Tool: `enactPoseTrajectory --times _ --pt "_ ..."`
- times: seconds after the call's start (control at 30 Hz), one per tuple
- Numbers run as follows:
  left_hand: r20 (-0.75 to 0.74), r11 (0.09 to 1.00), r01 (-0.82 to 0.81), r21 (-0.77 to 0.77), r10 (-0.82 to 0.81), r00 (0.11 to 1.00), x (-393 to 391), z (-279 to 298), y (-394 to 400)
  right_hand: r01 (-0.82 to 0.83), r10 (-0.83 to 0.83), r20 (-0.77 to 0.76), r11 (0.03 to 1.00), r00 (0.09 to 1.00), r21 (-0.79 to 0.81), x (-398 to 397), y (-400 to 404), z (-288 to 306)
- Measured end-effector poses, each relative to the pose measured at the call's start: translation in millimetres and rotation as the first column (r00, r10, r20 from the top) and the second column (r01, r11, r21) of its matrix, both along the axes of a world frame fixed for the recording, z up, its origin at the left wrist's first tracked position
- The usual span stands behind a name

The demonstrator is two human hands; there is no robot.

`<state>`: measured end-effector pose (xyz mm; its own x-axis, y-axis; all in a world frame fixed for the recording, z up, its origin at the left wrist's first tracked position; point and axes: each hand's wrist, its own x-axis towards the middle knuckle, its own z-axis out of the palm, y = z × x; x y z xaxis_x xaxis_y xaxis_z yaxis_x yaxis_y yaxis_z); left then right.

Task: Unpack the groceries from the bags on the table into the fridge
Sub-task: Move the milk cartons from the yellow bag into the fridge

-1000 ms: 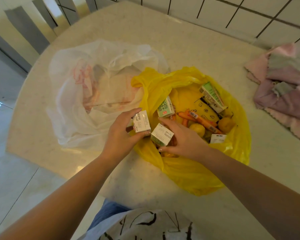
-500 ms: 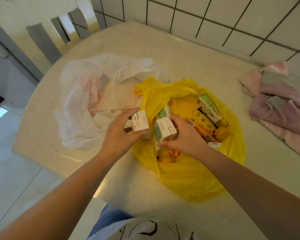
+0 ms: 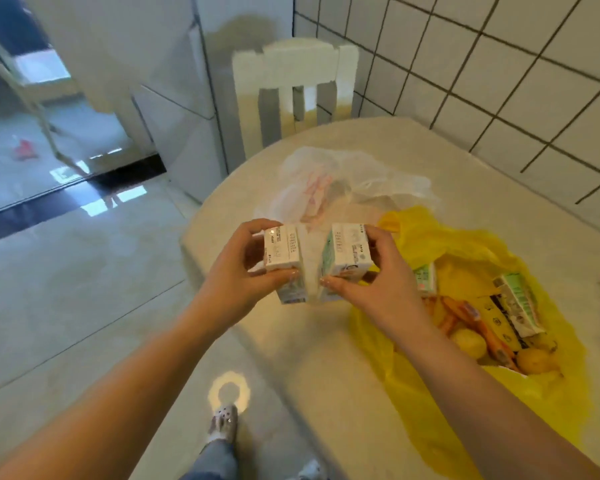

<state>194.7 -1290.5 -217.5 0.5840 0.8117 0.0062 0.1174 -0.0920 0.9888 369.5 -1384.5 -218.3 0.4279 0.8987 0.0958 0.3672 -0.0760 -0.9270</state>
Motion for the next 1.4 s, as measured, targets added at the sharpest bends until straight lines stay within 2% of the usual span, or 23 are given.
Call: enactPoseTrajectory --times 0.17,0.5,0.7,0.97,1.17,1.4 --pt "0.011 0.990 -0.139 0.022 0.139 0.990 -92.8 14.3 19.7 -0.139 0.138 0.031 0.990 0.990 0.029 -82.7 47.6 10.6" --pt "0.039 0.912 -0.375 0.163 0.374 0.927 -326.0 41.7 110.5 -0.336 0.333 0.046 0.934 0.942 0.125 -315.4 179.1 25.6" --pt "0.076 0.843 -0.511 0.168 0.506 0.859 -418.4 45.4 168.7 -0.431 0.427 0.061 0.893 0.902 0.131 -407.6 254.4 32.3" --pt "0.084 0.799 -0.584 0.142 0.578 0.811 -463.0 30.3 285.9 -0.480 0.475 0.072 0.870 0.877 0.116 -458.5 384.7 23.7" --pt "0.100 0.792 -0.580 0.192 0.572 0.814 -468.6 37.2 434.5 -0.437 0.433 0.066 0.882 0.899 0.173 -468.9 532.5 23.3" --pt "0.100 0.805 -0.528 0.271 0.522 0.847 -447.7 74.2 602.0 -0.341 0.348 0.020 0.904 0.937 0.258 -449.5 687.0 58.2"
